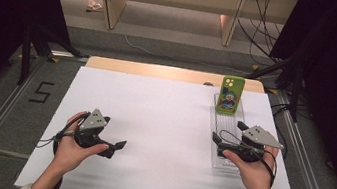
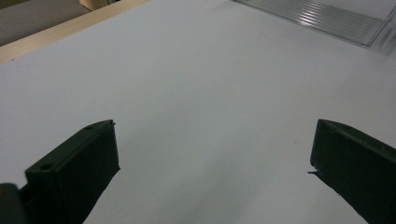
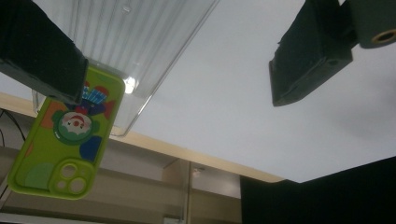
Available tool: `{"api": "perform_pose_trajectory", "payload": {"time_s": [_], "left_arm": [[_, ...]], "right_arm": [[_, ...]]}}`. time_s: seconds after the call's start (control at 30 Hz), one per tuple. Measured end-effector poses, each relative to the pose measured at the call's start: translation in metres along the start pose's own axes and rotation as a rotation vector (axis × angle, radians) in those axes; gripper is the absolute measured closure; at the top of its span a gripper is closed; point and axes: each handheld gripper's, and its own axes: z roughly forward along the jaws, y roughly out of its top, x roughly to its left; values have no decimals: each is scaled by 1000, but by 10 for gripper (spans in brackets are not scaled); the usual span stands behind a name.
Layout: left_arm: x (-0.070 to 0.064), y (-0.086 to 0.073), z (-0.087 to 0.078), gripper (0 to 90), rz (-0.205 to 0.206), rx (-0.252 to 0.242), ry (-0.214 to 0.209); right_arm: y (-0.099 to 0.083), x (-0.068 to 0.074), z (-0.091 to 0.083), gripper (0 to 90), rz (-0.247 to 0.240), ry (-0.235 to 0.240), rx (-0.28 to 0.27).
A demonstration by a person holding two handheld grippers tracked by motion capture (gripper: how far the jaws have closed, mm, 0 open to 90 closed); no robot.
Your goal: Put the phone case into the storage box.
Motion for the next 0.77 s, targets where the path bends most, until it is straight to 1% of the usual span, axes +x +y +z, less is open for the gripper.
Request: {"api": "perform_pose_trajectory", "payload": {"time_s": [0.13, 0.23, 0.43, 0.5, 0.77], "left_arm": [[0, 0, 0, 8, 1, 1, 1], [0, 0, -1, 8, 1, -2, 2], [0, 1, -1, 8, 0, -3, 3], [0, 1, -1, 8, 1, -4, 3], [0, 1, 0, 6, 2, -5, 3]], "right_arm": [[-3, 3, -2, 56, -17, 7, -3], [-3, 5, -3, 55, -21, 21, -12], [-5, 3, -4, 55, -10, 30, -13], [-6, 2, -4, 55, -5, 26, -15], [-5, 1, -5, 50, -1, 29, -24]]}}
